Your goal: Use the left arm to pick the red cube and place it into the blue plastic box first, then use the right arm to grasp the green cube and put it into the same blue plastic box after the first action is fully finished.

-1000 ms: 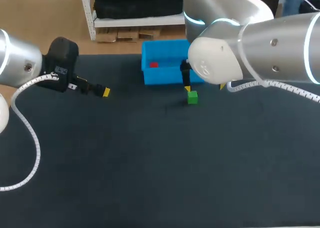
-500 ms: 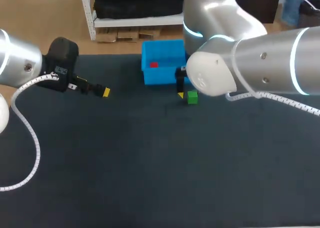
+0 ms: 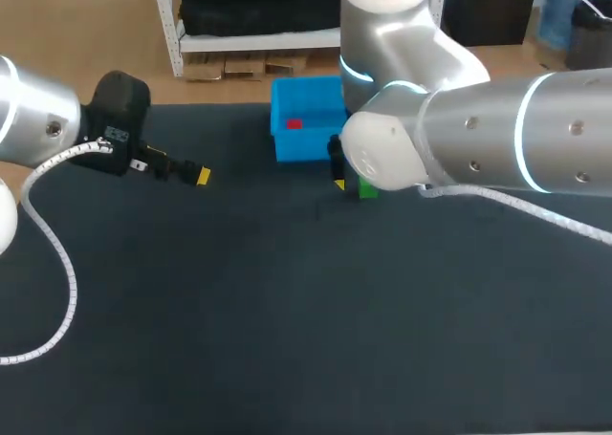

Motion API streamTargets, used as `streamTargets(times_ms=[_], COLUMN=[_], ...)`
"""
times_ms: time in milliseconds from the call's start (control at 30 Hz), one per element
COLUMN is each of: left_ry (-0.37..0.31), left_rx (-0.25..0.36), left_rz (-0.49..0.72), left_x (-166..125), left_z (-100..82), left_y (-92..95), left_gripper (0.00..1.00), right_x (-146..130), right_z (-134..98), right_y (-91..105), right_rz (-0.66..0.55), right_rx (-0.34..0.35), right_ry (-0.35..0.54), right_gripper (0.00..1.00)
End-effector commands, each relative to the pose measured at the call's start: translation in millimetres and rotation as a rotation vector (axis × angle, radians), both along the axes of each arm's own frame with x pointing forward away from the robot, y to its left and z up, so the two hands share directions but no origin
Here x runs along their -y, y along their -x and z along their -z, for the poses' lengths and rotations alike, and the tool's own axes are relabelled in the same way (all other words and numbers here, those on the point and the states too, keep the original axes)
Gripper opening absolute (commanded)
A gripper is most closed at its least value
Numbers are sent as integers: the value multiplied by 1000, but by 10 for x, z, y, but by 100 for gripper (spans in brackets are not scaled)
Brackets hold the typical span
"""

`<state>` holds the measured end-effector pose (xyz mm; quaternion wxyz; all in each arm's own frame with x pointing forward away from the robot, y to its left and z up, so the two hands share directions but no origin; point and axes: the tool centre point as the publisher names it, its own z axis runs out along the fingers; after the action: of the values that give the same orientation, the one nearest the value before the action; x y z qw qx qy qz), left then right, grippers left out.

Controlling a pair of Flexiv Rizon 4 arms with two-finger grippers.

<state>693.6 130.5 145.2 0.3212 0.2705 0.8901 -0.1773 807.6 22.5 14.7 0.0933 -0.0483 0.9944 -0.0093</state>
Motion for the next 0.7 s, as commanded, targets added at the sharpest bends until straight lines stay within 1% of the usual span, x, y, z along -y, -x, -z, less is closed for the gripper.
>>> streamTargets(times_ms=[33, 100, 367, 400, 467, 500, 533, 700], left_ry=[9, 9, 9, 9, 9, 9, 9, 9], left_rx=[3, 3, 3, 3, 3, 3, 3, 3], left_rz=[7, 7, 7, 7, 7, 7, 7, 7], left_x=[-22, -22, -22, -22, -22, -22, -22, -22], left_z=[11, 11, 11, 11, 11, 11, 11, 11], left_y=[-4, -4, -4, -4, -4, -4, -4, -4], left_gripper=[100, 100, 100, 100, 100, 100, 100, 100], right_x=[-11, -2, 24, 28, 34, 36, 38, 58], right_z=[25, 59, 138, 145, 156, 162, 170, 202], right_y=[-45, -55, -79, -82, -86, -87, -87, -79], right_rz=[-2, -5, 1, 2, 6, 7, 11, 16], right_rx=[-4, -4, -16, -17, -16, -15, -8, -15], right_ry=[4, 16, 13, 13, 11, 12, 5, -6], right_gripper=[100, 100, 100, 91, 41, 13, 0, 0])
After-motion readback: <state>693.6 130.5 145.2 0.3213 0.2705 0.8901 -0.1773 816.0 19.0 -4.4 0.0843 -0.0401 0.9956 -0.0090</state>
